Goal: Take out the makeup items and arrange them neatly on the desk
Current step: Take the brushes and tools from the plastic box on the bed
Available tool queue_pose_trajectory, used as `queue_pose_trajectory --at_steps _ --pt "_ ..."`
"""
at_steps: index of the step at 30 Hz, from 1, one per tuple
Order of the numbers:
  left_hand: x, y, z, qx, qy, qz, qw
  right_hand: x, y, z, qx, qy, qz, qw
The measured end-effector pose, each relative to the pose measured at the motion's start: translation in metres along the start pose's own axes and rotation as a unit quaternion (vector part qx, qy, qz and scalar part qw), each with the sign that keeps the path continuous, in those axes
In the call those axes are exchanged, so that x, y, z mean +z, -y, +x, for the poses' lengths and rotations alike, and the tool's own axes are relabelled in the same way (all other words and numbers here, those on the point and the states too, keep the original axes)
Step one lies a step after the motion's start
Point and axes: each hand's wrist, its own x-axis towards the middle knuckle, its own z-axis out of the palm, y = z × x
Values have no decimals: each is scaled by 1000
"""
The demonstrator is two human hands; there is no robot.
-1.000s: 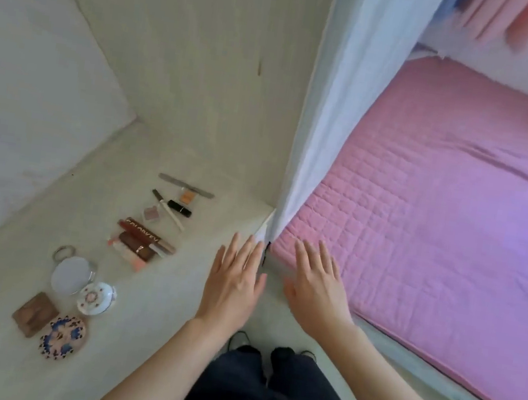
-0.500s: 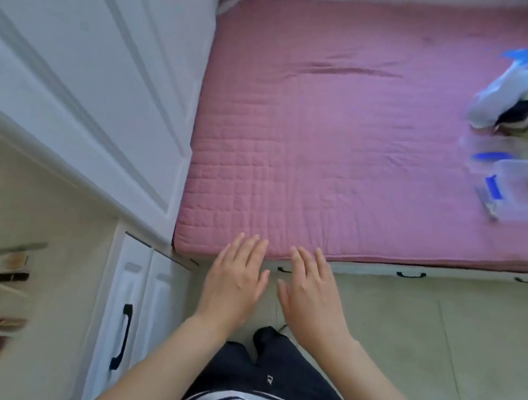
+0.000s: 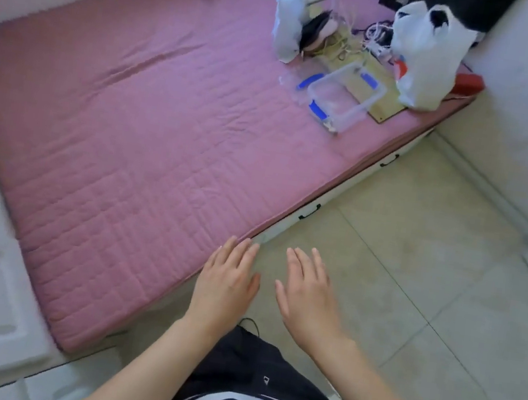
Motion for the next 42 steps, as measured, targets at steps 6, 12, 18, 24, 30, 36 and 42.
queue_pose_trajectory --at_steps 6,12,18,24,30,36,42 --pt "-4 -45 63 101 28 14 994 -17 -54 -5 132 -29 57 989" --pt "-6 -88 120 180 40 19 983 -32 -100 5 228 -55 103 967" --pt "-9 -126 210 277 32 38 960 -56 -146 50 280 -83 124 948" --pt "-16 -173 309 324 26 42 945 -88 -211 91 331 -108 134 928" --pt "-14 -225 363 342 34 35 939 -116 -270 110 369 -126 152 908" --pt "2 -278 397 339 39 57 938 -132 -338 121 366 -117 139 913" --pt "20 -341 420 256 34 33 966 -151 -418 130 304 -84 128 940"
